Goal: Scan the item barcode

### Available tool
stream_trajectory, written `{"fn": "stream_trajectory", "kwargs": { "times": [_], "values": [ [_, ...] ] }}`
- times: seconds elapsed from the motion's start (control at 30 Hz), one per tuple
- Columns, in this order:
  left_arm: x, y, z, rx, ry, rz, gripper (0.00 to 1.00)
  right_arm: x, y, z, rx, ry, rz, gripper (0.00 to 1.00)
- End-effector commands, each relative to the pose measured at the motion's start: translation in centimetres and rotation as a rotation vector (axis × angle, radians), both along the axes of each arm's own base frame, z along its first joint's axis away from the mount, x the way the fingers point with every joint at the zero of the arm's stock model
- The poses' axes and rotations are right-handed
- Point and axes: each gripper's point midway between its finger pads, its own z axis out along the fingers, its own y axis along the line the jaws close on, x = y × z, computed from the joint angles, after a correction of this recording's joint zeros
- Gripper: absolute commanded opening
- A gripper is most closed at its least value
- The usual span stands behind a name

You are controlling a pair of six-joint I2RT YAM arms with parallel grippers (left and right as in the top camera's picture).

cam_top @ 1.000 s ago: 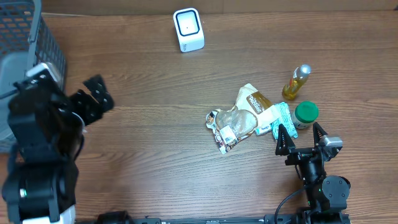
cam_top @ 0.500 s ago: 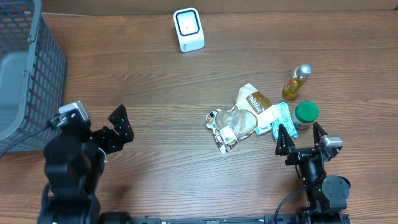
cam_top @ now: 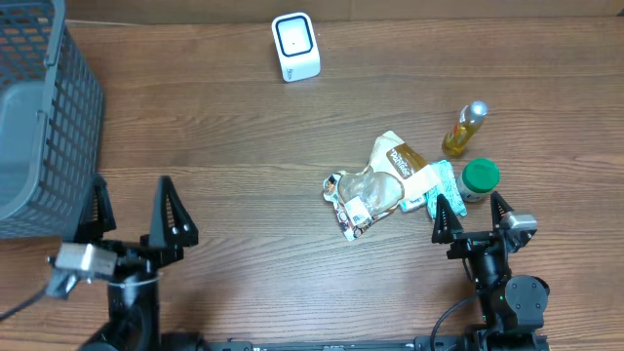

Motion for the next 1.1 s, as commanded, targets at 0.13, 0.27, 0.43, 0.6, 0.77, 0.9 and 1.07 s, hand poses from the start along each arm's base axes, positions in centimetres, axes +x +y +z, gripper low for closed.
{"fn": "stream_trajectory", "kwargs": {
  "times": [0.13, 0.27, 0.43, 0.6, 0.77, 0.9, 1.07],
  "values": [
    [-1.2, -0.1, -2.7, 0.055, -0.107, 0.027, 1.0, 0.0, 0.2, -0.2, -0.004, -0.004, 0.009, 1.0],
    [-0.8, 0.0, -4.7, 0.051, -0.097, 0.032, 1.0, 0.0, 0.2, -0.2, -0.004, -0.004, 0.009, 1.0],
    [0.8, 0.0, -8.2, 0.052, -0.027, 0.031, 1.0, 0.0, 0.2, -0.2, -0.004, -0.004, 0.008, 1.0],
    [2.1, 0.1, -11.6, 0.052, 0.047, 0.029, 0.99, 0.0, 0.2, -0.2, -0.004, -0.004, 0.008, 1.0],
    [3.1, 0.2, -14.4, 0.052, 0.159, 0.033, 1.0, 0.0, 0.2, -0.2, -0.004, -0.004, 0.009, 1.0],
    [3.8, 0.3, -17.3, 0.05, 0.282, 0.038, 0.99, 0.0, 0.2, -0.2, -0.004, -0.004, 0.009, 1.0],
    [4.2, 0.3, -20.5, 0.103, 0.413, 0.047, 1.0, 0.0, 0.2, -0.2, -0.004, -0.004, 0.008, 1.0]
  ]
}}
